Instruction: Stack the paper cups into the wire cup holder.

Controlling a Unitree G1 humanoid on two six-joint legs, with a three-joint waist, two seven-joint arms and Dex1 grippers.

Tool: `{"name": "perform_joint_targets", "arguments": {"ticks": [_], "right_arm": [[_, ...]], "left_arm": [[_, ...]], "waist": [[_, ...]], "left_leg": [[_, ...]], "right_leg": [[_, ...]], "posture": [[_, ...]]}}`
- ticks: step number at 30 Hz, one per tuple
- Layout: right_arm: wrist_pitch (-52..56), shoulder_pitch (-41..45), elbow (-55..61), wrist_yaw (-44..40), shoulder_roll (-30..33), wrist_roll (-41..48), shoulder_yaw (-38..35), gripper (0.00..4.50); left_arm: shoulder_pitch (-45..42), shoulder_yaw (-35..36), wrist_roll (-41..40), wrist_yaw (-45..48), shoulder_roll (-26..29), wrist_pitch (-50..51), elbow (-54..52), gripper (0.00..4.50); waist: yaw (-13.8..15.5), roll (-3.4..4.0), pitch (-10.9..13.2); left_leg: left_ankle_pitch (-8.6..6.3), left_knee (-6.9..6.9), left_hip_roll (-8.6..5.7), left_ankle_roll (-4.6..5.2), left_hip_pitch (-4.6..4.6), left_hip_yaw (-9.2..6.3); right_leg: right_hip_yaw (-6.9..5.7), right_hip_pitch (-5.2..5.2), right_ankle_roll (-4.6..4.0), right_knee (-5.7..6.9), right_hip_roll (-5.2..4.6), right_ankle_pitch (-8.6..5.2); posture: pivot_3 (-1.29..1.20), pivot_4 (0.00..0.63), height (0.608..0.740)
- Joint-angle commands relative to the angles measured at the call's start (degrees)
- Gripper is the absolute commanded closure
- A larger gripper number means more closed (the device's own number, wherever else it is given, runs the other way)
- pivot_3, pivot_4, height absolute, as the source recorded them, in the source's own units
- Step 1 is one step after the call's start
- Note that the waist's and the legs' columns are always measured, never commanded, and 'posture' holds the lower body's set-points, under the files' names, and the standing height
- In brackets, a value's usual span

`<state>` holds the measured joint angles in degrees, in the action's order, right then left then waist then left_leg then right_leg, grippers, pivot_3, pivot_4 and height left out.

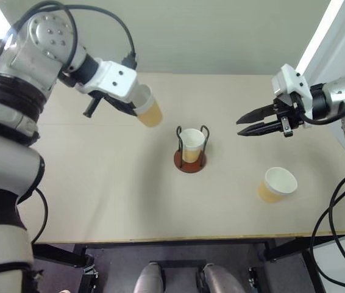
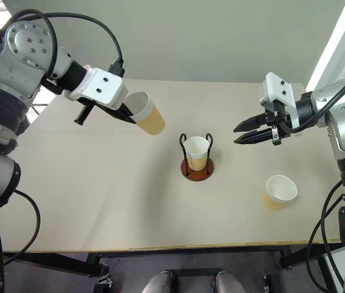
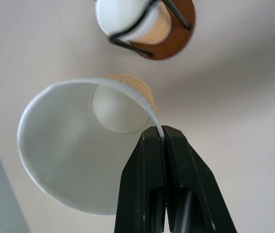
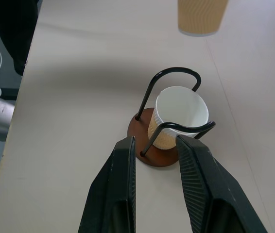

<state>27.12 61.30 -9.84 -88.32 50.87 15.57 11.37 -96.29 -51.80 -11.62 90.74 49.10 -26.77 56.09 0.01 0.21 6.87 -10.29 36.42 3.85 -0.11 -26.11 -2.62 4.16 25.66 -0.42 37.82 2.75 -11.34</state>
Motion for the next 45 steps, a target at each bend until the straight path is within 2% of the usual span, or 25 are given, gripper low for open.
{"name": "perform_joint_targets", "arguments": {"ticks": [1,18,33,45], "right_arm": [[-0.3,0.7,0.5,-0.8,1.6,0.5,-2.1,3.23],[0.3,-0.2,2.0,-1.3,3.0,0.5,-2.1,3.23],[1.7,-1.9,4.3,-0.8,3.5,1.1,-2.8,3.23],[2.5,-2.5,5.4,-0.9,4.0,1.2,-3.0,3.23]], "left_arm": [[-3.5,0.4,-0.7,1.8,-1.5,-2.5,2.5,4.49],[-3.6,2.5,-2.5,1.8,-11.3,-5.8,4.8,4.49],[-1.1,4.8,1.1,1.8,-13.6,-9.3,5.4,4.49],[0.5,11.6,7.1,1.8,-16.8,-13.4,7.5,4.49]], "waist": [[0.1,0.02,0.0],[0.4,0.03,0.2],[0.6,0.04,0.2],[0.9,0.07,0.2]], "left_leg": [[-0.04,0.04,-0.07,0.04,0.03,0.07],[-0.44,0.79,-0.18,0.34,0.02,0.30],[-0.48,0.99,-0.17,0.40,0.04,0.46],[-0.61,1.38,-0.18,0.61,0.02,0.48]], "right_leg": [[-0.01,-0.04,0.04,-0.02,0.03,-0.03],[0.50,-0.34,0.64,-0.15,-0.05,-0.01],[0.54,-0.41,0.81,-0.16,-0.01,0.02],[0.57,-0.52,0.88,-0.12,-0.03,0.06]], "posture": [[0.00,0.150,0.740],[0.00,0.150,0.740],[0.00,0.150,0.740],[0.00,0.150,0.740]]}}
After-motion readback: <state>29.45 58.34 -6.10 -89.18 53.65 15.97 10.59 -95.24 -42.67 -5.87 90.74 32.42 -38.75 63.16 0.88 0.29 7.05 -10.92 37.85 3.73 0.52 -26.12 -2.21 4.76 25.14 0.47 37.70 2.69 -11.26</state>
